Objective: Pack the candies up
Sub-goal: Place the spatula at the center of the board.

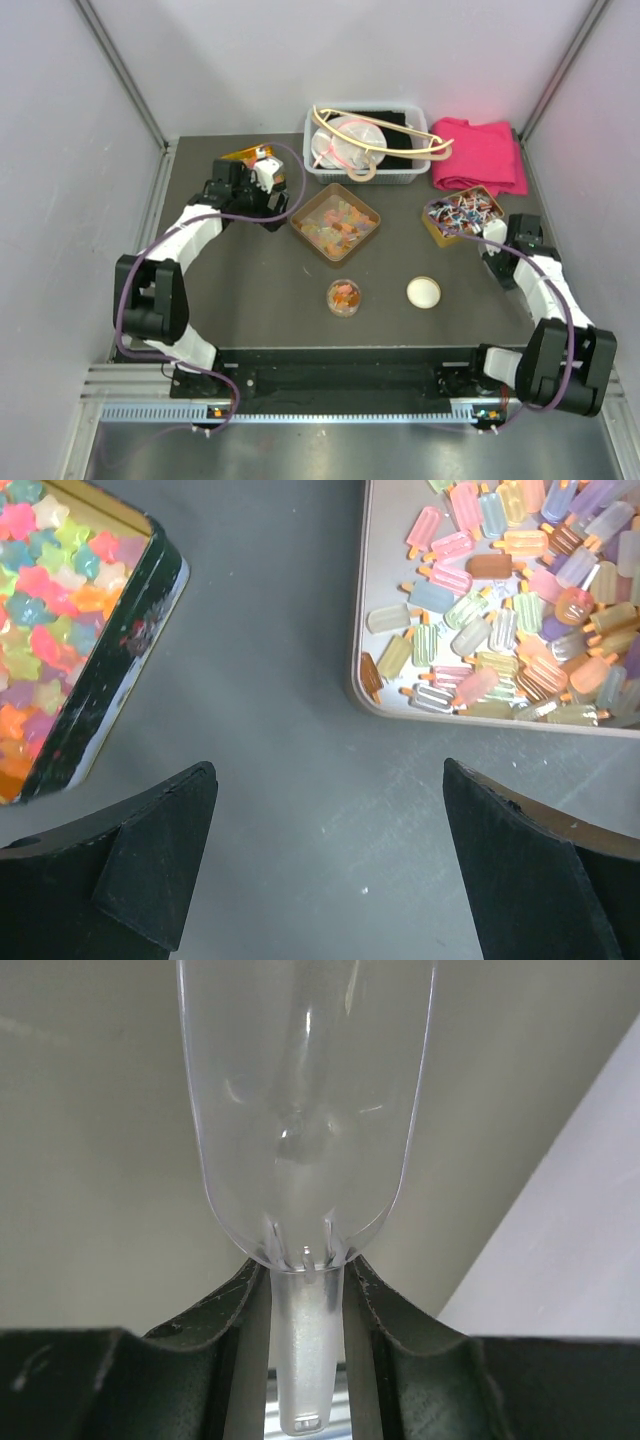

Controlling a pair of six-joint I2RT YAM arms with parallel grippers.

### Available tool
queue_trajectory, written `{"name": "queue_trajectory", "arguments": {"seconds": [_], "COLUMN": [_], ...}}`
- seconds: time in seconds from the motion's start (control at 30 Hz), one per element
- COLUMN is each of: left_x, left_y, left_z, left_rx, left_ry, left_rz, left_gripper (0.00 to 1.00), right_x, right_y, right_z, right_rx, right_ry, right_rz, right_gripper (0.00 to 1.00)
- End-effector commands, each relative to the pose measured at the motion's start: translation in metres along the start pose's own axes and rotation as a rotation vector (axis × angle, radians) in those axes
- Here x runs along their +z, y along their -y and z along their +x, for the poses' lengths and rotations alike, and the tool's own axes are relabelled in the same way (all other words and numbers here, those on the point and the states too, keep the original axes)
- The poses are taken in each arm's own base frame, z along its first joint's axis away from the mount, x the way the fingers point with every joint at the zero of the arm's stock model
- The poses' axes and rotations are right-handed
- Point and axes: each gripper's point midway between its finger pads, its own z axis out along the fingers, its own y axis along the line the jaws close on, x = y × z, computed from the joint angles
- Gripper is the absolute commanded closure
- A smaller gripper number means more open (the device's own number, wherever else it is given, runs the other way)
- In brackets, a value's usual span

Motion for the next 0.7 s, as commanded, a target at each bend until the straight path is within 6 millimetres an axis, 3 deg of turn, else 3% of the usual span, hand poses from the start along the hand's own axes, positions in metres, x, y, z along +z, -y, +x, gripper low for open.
{"name": "queue_trajectory", "arguments": {"seconds": [0.0, 0.27, 0.47, 0.57, 0.67], "left_x": [0.018, 0.028, 0.035, 0.038, 0.04], "left_y": [0.001, 0.018, 0.028, 0.032, 0.036], "left_z": [-0.013, -0.012, -0.008, -0.01, -0.015], "left_rx": [0.053, 0.082, 0.119, 0.135, 0.149], "left_ry": [0.039, 0.041, 0.026, 0.025, 0.031], "left_rz": [-0.015, 0.011, 0.018, 0.019, 0.025], "left_gripper": [0.01, 0.01, 0.01, 0.01, 0.01], "right_x": [0.017, 0.044, 0.05, 0.045, 0.035], "right_y": [0.012, 0.012, 0.018, 0.019, 0.016], "right_z": [-0.021, -0.018, -0.022, -0.027, -0.03], "right_rx": [0.053, 0.057, 0.075, 0.089, 0.091], "right_ry": [0.063, 0.012, 0.023, 0.044, 0.074], "right_rz": [0.032, 0.037, 0.071, 0.068, 0.045], "right_gripper": [1.0, 0.99, 0.93, 0.81, 0.59]}}
